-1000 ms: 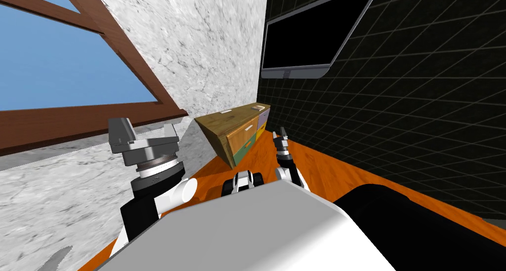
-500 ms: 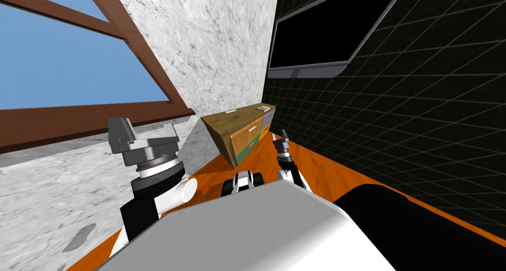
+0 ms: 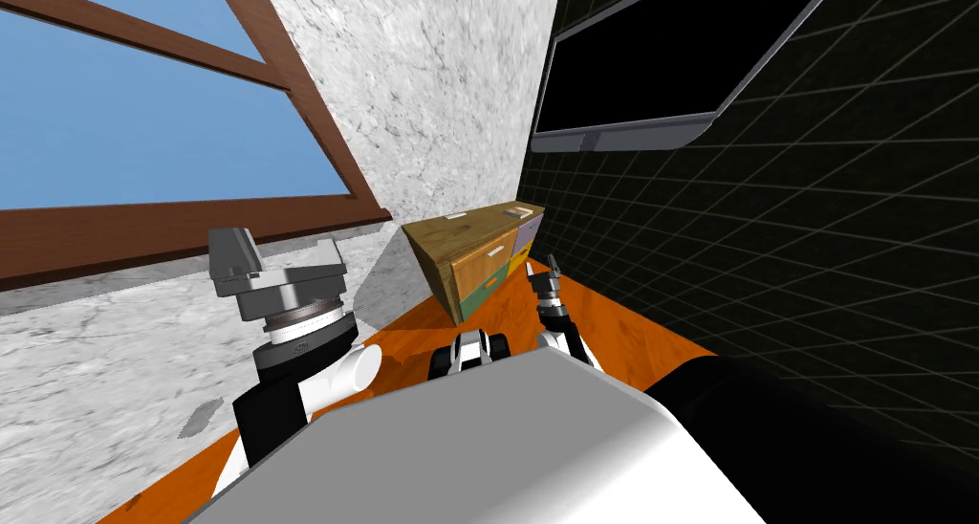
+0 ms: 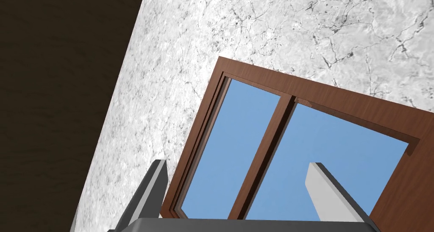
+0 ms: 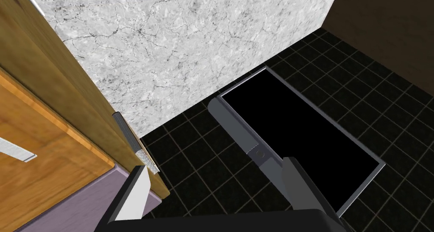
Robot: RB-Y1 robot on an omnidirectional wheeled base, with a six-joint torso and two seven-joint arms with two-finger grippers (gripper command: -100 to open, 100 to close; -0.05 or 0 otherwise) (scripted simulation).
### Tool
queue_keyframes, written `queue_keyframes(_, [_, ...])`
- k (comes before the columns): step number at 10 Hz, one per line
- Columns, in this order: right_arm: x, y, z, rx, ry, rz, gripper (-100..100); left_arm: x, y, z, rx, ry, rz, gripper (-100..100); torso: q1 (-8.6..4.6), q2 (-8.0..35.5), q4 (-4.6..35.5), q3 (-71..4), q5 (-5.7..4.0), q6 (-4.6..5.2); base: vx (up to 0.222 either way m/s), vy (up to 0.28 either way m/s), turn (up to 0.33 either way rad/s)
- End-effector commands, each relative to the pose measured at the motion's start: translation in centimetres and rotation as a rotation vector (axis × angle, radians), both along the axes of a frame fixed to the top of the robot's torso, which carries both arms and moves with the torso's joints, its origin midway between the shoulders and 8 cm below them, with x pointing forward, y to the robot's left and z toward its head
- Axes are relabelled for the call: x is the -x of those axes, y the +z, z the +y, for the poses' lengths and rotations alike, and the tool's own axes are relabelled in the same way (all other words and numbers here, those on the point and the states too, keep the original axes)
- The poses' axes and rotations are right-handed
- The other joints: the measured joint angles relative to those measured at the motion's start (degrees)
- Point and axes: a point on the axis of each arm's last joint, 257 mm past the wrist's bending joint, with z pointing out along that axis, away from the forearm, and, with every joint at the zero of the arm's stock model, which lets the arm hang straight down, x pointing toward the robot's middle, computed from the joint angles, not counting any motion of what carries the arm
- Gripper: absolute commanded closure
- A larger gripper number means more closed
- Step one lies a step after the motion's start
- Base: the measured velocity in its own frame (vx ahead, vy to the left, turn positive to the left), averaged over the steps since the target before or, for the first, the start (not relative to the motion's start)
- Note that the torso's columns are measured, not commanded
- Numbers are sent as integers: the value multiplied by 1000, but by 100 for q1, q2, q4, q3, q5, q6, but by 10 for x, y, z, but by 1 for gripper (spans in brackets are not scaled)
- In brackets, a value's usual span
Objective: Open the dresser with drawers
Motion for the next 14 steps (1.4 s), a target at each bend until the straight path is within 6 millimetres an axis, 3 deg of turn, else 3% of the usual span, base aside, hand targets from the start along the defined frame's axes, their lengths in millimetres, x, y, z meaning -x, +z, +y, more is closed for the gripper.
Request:
queue_keyframes(1, [4, -10, -7, -114, 38, 10, -100, 0, 0, 0, 0, 0, 0, 0, -2, 4, 1, 1, 0, 5, 38, -39, 200])
queue_keyframes(9, [12, -43, -28, -477, 130, 21, -100, 0, 0, 0, 0, 0, 0, 0, 1, 7, 2, 4, 0, 4, 34, -39, 208])
queue_keyframes(11, [12, -43, -28, -509, 147, 17, -100, 0, 0, 0, 0, 0, 0, 0, 1, 3, 0, 1, 1, 7, 19, -31, 34])
queue_keyframes(14, [17, -62, -39, -679, 174, 14, -100, 0, 0, 0, 0, 0, 0, 0, -4, 3, 0, 1, 0, 5, 25, -43, 234])
